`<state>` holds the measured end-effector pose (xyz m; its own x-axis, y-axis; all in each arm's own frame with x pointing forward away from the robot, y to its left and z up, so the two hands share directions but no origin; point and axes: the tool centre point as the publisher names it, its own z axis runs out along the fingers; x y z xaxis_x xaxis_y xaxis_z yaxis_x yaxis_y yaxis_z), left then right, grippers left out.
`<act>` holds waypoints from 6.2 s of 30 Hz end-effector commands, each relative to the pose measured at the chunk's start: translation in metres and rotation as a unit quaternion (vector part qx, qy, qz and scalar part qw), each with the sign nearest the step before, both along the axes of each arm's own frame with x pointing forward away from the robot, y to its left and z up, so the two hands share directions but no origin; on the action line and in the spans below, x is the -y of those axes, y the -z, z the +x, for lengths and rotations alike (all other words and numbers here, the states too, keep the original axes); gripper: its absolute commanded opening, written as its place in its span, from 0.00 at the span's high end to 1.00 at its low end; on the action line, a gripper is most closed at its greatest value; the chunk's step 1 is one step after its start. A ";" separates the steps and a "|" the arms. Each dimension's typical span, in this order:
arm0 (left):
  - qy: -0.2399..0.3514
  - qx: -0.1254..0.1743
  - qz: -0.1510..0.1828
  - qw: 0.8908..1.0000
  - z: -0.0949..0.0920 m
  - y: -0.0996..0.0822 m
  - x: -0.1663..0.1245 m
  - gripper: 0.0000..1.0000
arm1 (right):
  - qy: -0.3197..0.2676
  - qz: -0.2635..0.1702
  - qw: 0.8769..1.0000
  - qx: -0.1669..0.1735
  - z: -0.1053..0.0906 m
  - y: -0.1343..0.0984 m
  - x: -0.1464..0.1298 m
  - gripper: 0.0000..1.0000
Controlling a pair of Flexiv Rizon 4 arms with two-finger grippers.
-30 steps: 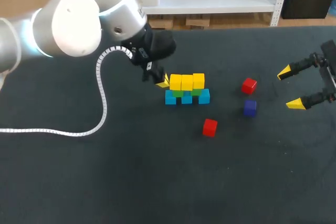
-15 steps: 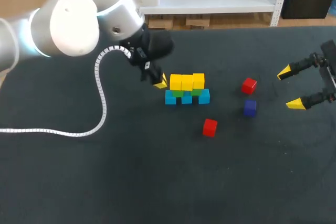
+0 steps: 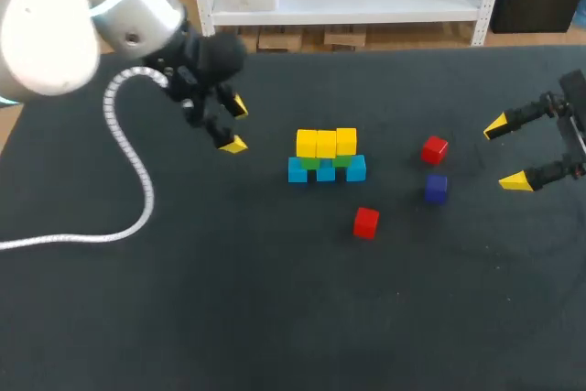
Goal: Place the blue cubes, place green cubes on the blue cubes, place the yellow cubes on the green cubes, then place the red cubes on the yellow cubes, and place purple cube on the red cubes.
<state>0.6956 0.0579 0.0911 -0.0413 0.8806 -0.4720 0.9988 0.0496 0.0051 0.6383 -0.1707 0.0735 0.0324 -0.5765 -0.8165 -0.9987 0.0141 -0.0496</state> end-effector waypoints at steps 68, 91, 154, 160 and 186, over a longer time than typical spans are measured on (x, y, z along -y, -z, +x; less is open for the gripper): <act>0.081 0.025 -0.073 0.994 -0.011 -0.033 -0.081 0.00 | -0.495 -0.145 0.838 0.178 0.112 0.056 -0.040 0.00; 0.081 0.025 -0.073 0.994 -0.011 -0.033 -0.081 0.00 | -0.419 -0.162 0.875 0.179 0.107 0.081 -0.041 0.12; 0.081 0.025 -0.073 0.994 -0.011 -0.033 -0.081 0.00 | 0.193 -0.142 0.969 0.069 0.061 -0.051 -0.142 1.00; 0.081 0.025 -0.073 0.994 -0.011 -0.033 -0.081 0.00 | 0.179 -0.147 0.971 0.061 0.056 -0.049 -0.161 1.00; 0.081 0.025 -0.073 0.994 -0.011 -0.033 -0.081 0.00 | 0.082 -0.211 0.974 0.023 0.050 -0.035 -0.207 1.00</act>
<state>0.6824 0.1387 0.1243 0.1195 0.7969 -0.5922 0.9928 -0.1033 0.0613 0.6796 0.0316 0.1099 -0.0561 -0.8564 -0.5132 -0.9767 0.1536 -0.1497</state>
